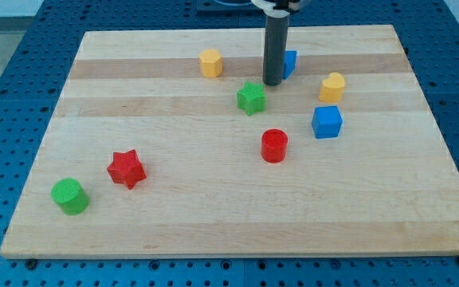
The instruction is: Push the red circle a bit right
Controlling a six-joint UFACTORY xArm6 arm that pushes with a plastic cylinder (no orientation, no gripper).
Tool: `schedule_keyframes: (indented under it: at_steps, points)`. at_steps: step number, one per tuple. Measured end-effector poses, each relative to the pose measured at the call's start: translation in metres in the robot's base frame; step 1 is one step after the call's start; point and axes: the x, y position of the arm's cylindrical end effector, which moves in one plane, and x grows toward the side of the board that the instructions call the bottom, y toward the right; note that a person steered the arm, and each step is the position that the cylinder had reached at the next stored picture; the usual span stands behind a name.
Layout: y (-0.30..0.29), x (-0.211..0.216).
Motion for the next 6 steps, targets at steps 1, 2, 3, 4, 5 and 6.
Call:
schedule_keyframes:
  at_steps: [1, 2, 3, 4, 5, 6]
  points:
    - [0.000, 0.000]
    - [-0.003, 0.022]
    - [-0.019, 0.042]
    - [-0.038, 0.042]
    - [-0.057, 0.043]
    - [-0.071, 0.046]
